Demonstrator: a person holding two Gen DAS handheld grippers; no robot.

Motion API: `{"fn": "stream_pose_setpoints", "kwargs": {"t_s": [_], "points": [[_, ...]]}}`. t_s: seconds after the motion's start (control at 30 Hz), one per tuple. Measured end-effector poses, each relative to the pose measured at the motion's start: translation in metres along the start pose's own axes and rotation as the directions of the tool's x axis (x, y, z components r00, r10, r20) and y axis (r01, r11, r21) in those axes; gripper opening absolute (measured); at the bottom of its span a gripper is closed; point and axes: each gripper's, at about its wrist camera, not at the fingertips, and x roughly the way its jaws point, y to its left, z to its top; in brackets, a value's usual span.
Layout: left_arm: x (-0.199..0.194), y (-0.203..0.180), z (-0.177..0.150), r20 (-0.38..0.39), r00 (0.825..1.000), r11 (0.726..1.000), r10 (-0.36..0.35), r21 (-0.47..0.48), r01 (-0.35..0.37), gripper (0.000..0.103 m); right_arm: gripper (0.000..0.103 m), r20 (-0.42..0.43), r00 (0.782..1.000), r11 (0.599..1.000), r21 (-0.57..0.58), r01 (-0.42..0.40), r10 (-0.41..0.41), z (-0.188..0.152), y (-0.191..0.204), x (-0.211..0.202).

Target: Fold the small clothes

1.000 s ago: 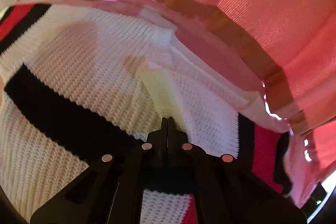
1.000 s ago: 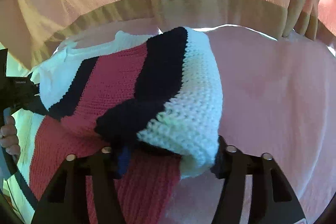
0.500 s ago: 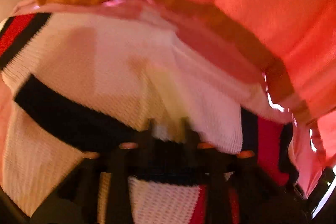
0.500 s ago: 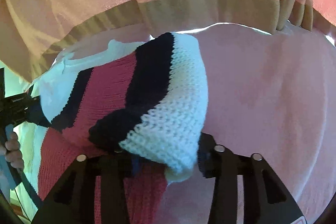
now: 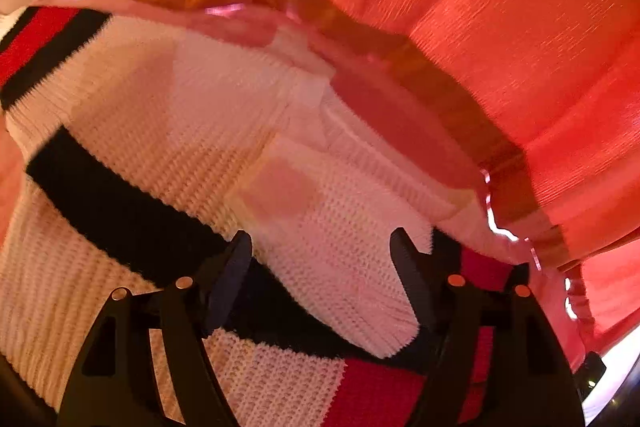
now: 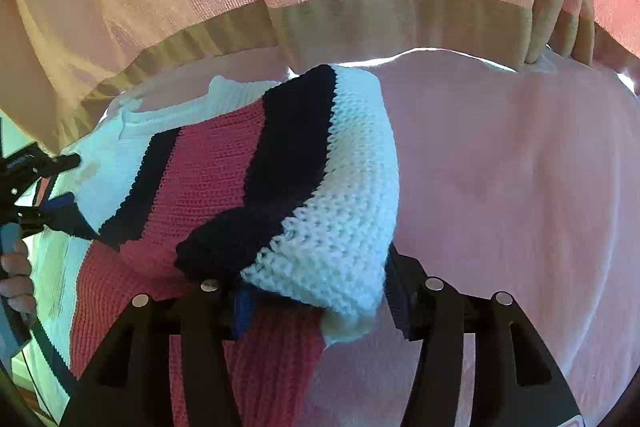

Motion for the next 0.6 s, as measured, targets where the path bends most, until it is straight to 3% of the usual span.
{"fn": "stream_pose_setpoints", "kwargs": {"t_s": [0.07,0.13,0.17,0.23,0.3,0.4,0.47,0.53,0.6], "points": [[0.017,0.002,-0.002,-0.048,0.999,1.0,0.008,-0.011,-0.009,0.063,0.056,0.003,1.0,1.0,0.002,0.003,-0.003,0.0,0.0,0.0],[0.019,0.0,-0.002,-0.026,0.999,0.999,0.039,0.005,-0.039,0.043,0.056,0.009,1.0,1.0,0.001,0.008,-0.008,0.0,-0.001,0.001],[0.02,-0.002,0.0,-0.028,0.999,0.999,0.033,0.02,-0.032,0.009,0.056,0.012,1.0,1.0,0.0,0.009,-0.009,0.0,-0.001,0.001],[0.016,-0.002,0.006,-0.033,0.999,0.999,-0.026,0.019,0.027,0.007,0.056,0.016,1.0,1.0,-0.002,0.01,-0.01,0.0,-0.002,0.003],[-0.004,-0.007,0.015,0.046,0.999,0.998,-0.029,0.062,0.026,0.007,0.052,0.029,1.0,1.0,-0.01,0.007,-0.007,0.001,0.0,0.002],[-0.036,-0.004,0.03,0.149,0.989,0.997,-0.007,0.08,-0.005,0.007,0.044,0.074,0.997,1.0,-0.028,0.001,0.001,0.003,0.004,-0.007],[-0.042,0.009,0.038,0.187,0.981,0.996,0.043,0.075,-0.058,0.007,0.038,0.051,0.999,0.998,-0.056,0.019,-0.016,0.002,0.008,-0.001],[-0.024,0.028,0.037,0.133,0.987,0.992,0.091,0.073,-0.101,0.007,0.025,0.006,1.0,0.998,-0.058,0.022,-0.022,-0.004,0.006,0.01],[-0.002,0.045,0.029,0.067,0.99,0.991,0.121,0.044,-0.124,0.007,0.023,0.018,0.999,0.997,-0.069,0.038,-0.037,-0.009,0.008,0.009]]}}
